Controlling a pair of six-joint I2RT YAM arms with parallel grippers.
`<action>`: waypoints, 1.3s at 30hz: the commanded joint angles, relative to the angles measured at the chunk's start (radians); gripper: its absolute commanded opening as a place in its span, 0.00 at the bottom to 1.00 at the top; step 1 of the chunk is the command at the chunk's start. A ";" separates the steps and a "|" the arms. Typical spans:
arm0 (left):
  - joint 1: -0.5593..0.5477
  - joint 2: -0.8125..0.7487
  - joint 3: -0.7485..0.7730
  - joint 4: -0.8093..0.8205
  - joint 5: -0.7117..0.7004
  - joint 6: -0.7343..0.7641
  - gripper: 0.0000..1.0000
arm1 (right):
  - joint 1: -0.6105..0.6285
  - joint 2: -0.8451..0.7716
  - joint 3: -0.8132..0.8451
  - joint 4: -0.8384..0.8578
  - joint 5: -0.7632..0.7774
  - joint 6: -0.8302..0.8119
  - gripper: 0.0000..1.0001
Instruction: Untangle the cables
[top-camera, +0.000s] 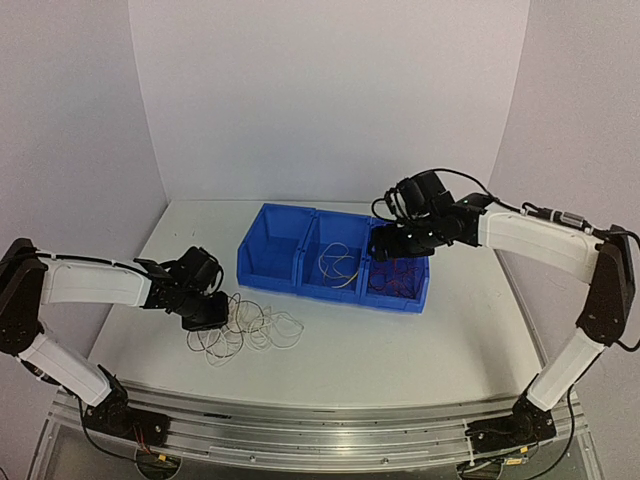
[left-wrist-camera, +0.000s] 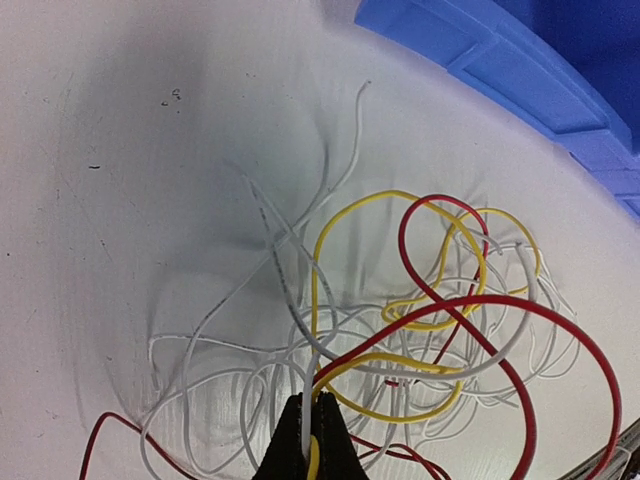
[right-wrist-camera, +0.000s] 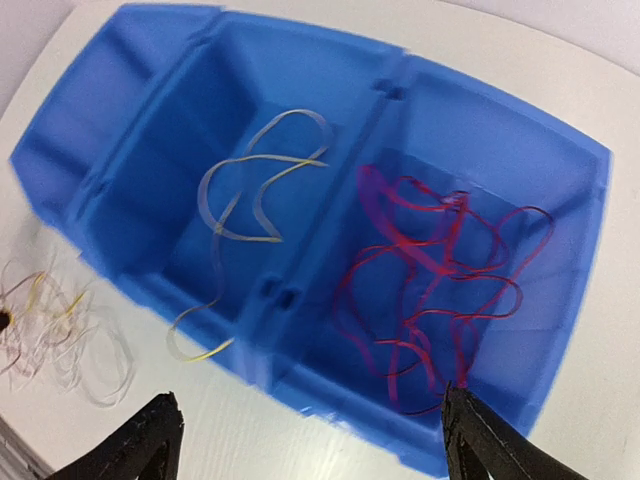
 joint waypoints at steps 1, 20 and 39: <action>0.003 -0.004 0.012 0.067 0.079 0.046 0.00 | 0.191 -0.059 -0.020 0.025 -0.049 -0.200 0.87; -0.018 -0.023 -0.028 0.247 0.350 0.096 0.00 | 0.378 0.338 0.051 0.135 -0.205 -0.408 0.82; -0.021 0.007 -0.013 0.249 0.340 0.092 0.00 | 0.384 0.521 0.148 0.142 -0.115 -0.352 0.39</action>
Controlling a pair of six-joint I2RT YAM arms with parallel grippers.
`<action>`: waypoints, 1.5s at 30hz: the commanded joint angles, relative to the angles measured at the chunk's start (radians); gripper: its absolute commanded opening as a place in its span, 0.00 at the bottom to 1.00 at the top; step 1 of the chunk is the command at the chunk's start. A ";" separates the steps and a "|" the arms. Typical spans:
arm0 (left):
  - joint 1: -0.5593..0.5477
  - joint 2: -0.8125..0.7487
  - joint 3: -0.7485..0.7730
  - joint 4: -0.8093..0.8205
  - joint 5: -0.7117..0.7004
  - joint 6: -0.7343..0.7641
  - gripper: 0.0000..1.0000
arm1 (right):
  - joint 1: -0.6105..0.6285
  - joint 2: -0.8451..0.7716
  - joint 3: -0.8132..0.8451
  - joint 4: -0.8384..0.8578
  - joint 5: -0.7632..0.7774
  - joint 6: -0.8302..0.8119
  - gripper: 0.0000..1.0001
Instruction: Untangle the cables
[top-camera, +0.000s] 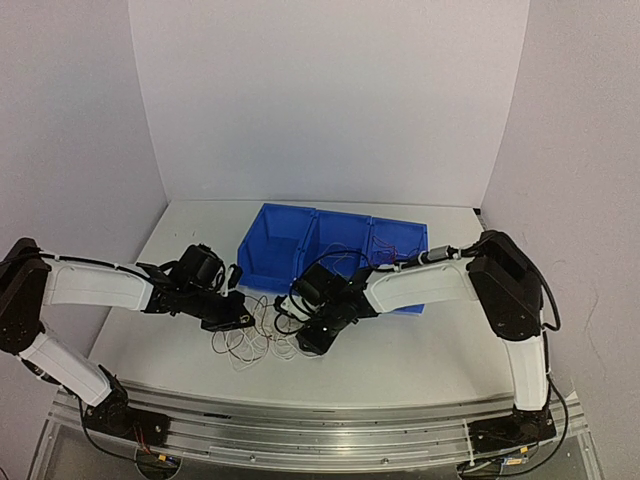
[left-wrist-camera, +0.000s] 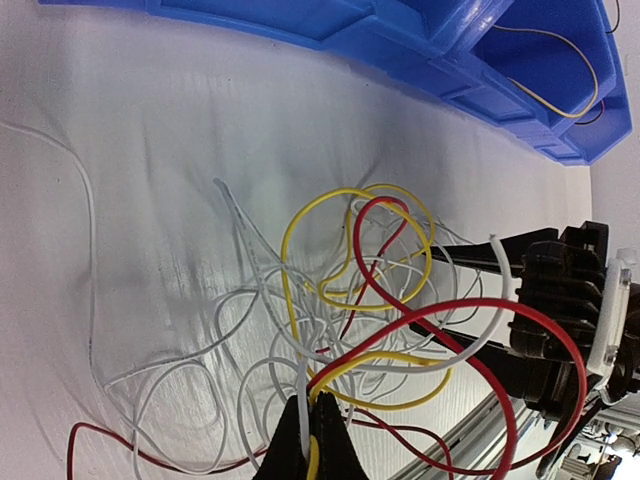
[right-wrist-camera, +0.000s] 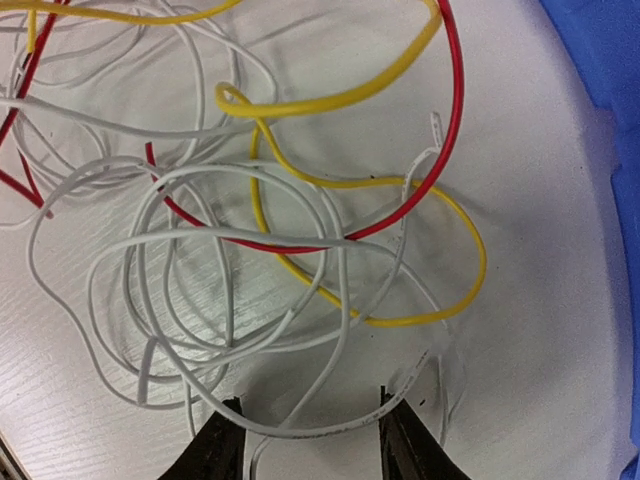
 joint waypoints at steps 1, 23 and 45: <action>-0.003 -0.005 0.011 0.040 0.004 0.007 0.00 | 0.009 0.024 0.039 0.018 0.007 0.056 0.38; 0.012 -0.164 -0.021 -0.272 -0.423 -0.159 0.00 | -0.204 -0.857 -0.473 -0.110 0.758 0.463 0.00; 0.095 -0.274 -0.083 -0.415 -0.509 -0.179 0.00 | -0.773 -1.145 -0.387 -0.416 0.832 0.386 0.00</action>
